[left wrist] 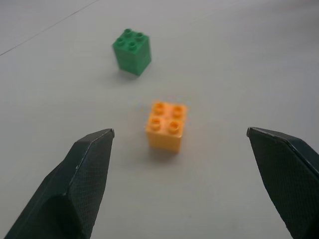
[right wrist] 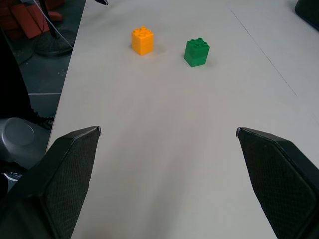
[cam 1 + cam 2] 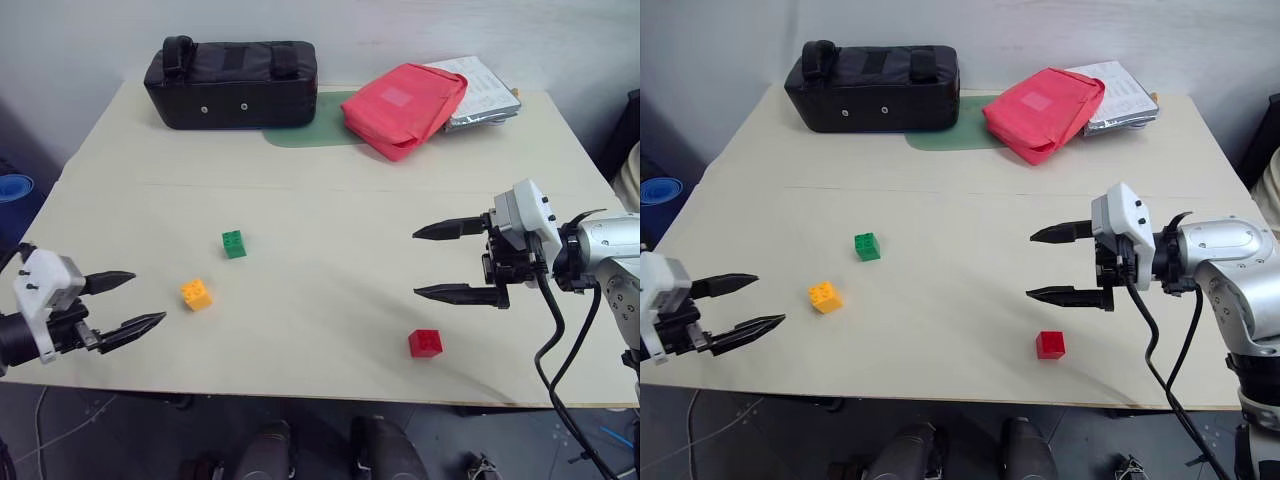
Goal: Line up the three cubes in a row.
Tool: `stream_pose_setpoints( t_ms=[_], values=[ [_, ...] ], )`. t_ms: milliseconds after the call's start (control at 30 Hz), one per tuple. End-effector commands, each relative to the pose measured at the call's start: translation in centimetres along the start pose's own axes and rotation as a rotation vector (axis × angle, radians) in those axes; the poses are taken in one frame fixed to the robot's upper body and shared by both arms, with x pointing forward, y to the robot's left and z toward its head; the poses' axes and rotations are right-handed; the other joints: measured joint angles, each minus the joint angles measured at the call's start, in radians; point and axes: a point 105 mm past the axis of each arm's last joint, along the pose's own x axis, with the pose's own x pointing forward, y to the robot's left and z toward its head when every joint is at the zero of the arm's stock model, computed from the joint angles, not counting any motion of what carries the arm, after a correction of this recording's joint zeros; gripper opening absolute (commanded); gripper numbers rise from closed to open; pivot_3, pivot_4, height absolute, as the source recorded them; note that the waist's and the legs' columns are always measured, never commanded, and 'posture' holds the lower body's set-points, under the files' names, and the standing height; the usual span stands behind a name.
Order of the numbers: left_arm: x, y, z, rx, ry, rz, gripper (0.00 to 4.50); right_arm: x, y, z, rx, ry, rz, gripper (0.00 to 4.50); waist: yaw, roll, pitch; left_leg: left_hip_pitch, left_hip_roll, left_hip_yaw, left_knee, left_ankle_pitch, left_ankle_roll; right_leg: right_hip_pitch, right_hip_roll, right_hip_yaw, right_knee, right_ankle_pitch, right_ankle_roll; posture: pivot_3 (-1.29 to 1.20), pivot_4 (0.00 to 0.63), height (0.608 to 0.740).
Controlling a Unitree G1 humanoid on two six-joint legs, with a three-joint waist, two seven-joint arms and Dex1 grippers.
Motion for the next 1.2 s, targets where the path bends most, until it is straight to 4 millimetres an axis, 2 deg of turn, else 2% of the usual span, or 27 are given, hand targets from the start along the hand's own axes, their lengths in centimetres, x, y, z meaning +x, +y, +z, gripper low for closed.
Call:
stream_pose_setpoints(
  t_ms=[33, 133, 233, 300, 467, 600, 767, 967, 1067, 1200],
  values=[
    [-0.9, 1.1, 0.0, 0.037, 0.003, 0.057, 4.5, -0.1, -0.2, 0.8, -0.023, -0.025, -0.005, 4.47, -0.005, 0.0, 0.0, 0.0, 0.0, 0.0, 0.0, 0.0, 0.0, 0.0, 0.0, 0.0, 0.0, 0.0, 0.0, 0.0, 0.15, 0.74],
    [0.3, 2.1, 0.9, 0.079, -0.008, 0.013, 4.5, 0.0, 0.0, 1.2, -0.037, -0.028, -0.002, 4.47, -0.002, 0.0, 0.0, 0.0, 0.0, 0.0, -0.001, 0.0, -0.001, -0.001, 0.0, -0.001, 0.001, 0.0, 0.0, 0.0, 0.15, 0.74],
    [2.6, 3.2, 1.9, 0.127, -0.013, -0.059, 4.5, 0.1, 0.2, 1.6, -0.048, -0.033, -0.006, 4.47, -0.001, 0.0, 0.0, 0.0, 0.0, 0.0, -0.001, 0.0, 0.0, -0.001, 0.0, -0.001, 0.001, 0.0, -0.001, 0.0, 0.15, 0.74],
    [5.2, 4.1, 2.8, 0.172, -0.018, -0.127, 4.5, 0.2, 0.6, 2.0, -0.053, -0.041, -0.007, 4.47, -0.002, 0.001, 0.0, 0.0, 0.0, 0.0, -0.001, 0.0, 0.0, -0.001, 0.0, -0.001, 0.001, 0.0, -0.001, 0.0, 0.15, 0.74],
    [9.7, 5.4, 4.3, 0.246, 0.004, -0.229, 4.5, 0.6, 1.4, 2.4, -0.061, -0.052, -0.015, 4.47, -0.006, 0.0, 0.0, -0.004, -0.001, 0.001, -0.001, 0.001, -0.001, -0.004, 0.002, -0.002, 0.004, 0.001, 0.001, 0.0, 0.15, 0.74],
    [13.1, 5.9, 4.5, 0.308, 0.076, -0.29, 4.5, 0.6, 2.0, 2.6, -0.062, -0.065, -0.053, 4.47, -0.004, 0.0, 0.0, -0.006, 0.0, 0.008, 0.001, 0.001, 0.001, -0.006, 0.003, -0.008, 0.004, 0.001, 0.002, 0.0, 0.15, 0.74],
    [15.0, 6.3, 4.5, 0.321, 0.117, -0.3, 4.5, 0.5, 2.3, 2.4, -0.058, -0.057, -0.098, 4.47, -0.002, -0.002, 0.001, -0.008, -0.001, 0.012, 0.004, 0.001, 0.006, -0.006, 0.003, -0.013, 0.003, 0.004, 0.008, 0.0, 0.15, 0.74],
    [16.3, 5.7, 4.6, 0.303, 0.125, -0.347, 4.5, 0.3, 2.4, 2.5, -0.057, -0.063, -0.132, 4.47, 0.0, -0.002, 0.001, -0.015, -0.001, 0.012, 0.018, -0.002, 0.011, -0.009, 0.001, -0.012, 0.005, 0.007, 0.013, 0.0, 0.15, 0.74],
    [16.9, 5.4, 4.5, 0.273, 0.118, -0.365, 3.9, 0.4, 2.3, 2.5, -0.058, -0.064, -0.134, 4.5, 0.001, -0.003, 0.001, -0.016, -0.002, 0.012, 0.018, -0.002, 0.012, -0.009, 0.0, -0.01, 0.004, 0.008, 0.014, 0.0, 0.15, 0.74],
    [17.5, 4.8, 3.9, 0.261, 0.141, -0.389, 2.67, 0.4, 2.3, 2.5, -0.058, -0.065, -0.138, 4.5, 0.002, -0.003, 0.001, -0.017, -0.002, 0.011, 0.018, -0.002, 0.012, -0.01, 0.0, -0.01, 0.004, 0.008, 0.014, 0.0, 0.15, 0.74]
  ],
)
